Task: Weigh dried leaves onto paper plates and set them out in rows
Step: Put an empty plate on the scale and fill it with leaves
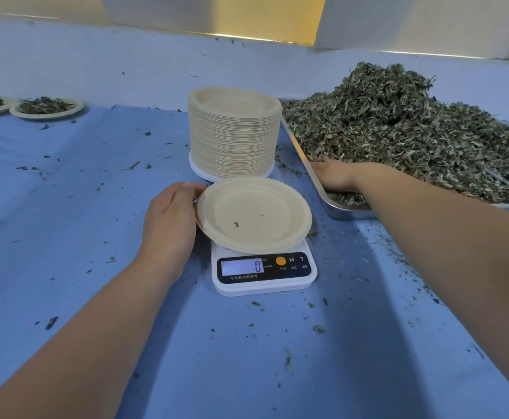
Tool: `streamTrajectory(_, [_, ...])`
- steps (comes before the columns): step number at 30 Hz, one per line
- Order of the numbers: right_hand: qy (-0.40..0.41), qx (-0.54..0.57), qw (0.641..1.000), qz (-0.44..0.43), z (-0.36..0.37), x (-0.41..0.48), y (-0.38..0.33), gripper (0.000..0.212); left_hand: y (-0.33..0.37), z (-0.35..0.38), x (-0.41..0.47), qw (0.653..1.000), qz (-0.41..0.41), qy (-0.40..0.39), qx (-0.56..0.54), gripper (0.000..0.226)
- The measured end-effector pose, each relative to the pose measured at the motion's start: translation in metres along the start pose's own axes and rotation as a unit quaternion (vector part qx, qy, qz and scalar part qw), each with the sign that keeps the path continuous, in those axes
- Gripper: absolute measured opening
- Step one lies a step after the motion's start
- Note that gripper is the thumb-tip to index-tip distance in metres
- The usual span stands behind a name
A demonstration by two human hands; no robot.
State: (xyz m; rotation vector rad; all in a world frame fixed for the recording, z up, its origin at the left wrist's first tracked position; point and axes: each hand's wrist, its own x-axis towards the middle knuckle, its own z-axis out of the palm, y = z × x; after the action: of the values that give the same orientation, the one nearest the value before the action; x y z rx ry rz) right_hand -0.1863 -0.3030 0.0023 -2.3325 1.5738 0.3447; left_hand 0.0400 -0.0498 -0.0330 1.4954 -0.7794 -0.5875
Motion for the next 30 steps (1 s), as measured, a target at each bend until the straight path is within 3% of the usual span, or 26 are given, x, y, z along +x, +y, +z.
streamTrajectory(6, [-0.028, -0.032, 0.998, -0.039, -0.011, -0.030, -0.003, 0.051, 0.003, 0.000, -0.002, 1.000, 0.000, -0.002, 0.003, 0.039])
streamTrajectory(9, [-0.040, -0.038, 0.998, -0.018, -0.020, -0.044, -0.002, 0.054, 0.004, 0.000, -0.004, 1.000, 0.003, -0.001, -0.006, 0.038])
streamTrajectory(11, [0.038, -0.025, 0.999, -0.018, -0.022, -0.052, 0.001, 0.051, 0.005, -0.001, -0.004, 1.000, -0.001, -0.002, -0.013, 0.038])
streamTrajectory(13, [0.184, -0.029, 0.982, -0.025, -0.016, -0.054, 0.005, 0.046, 0.004, -0.002, -0.003, 1.000, -0.006, 0.000, -0.017, 0.038])
streamTrajectory(15, [0.242, -0.048, 0.969, 0.023, -0.002, -0.057, 0.006, 0.065, 0.003, -0.002, -0.003, 1.000, -0.008, -0.001, -0.017, 0.037])
streamTrajectory(18, [0.134, -0.034, 0.988, 0.063, 0.014, -0.059, 0.003, 0.096, 0.002, -0.001, -0.002, 1.000, -0.010, -0.004, -0.020, 0.037])
streamTrajectory(21, [0.037, 0.116, 0.992, 0.013, 0.013, -0.069, -0.003, 0.096, 0.002, -0.001, -0.001, 1.000, -0.009, -0.008, -0.018, 0.037])
streamTrajectory(23, [0.000, 0.084, 0.996, -0.010, 0.015, -0.074, -0.008, 0.103, 0.002, -0.002, -0.002, 1.000, -0.009, -0.010, -0.017, 0.038])
streamTrajectory(24, [0.003, 0.057, 0.998, -0.012, 0.017, -0.077, -0.010, 0.102, 0.003, -0.002, -0.002, 1.000, -0.008, -0.013, -0.017, 0.038])
streamTrajectory(27, [0.073, 0.005, 0.997, -0.013, 0.026, -0.084, -0.014, 0.068, 0.006, -0.002, -0.006, 1.000, -0.004, -0.018, -0.011, 0.037])
streamTrajectory(30, [0.131, -0.030, 0.991, -0.017, 0.038, -0.094, -0.013, 0.073, 0.008, -0.002, -0.008, 1.000, -0.002, -0.024, -0.007, 0.036])
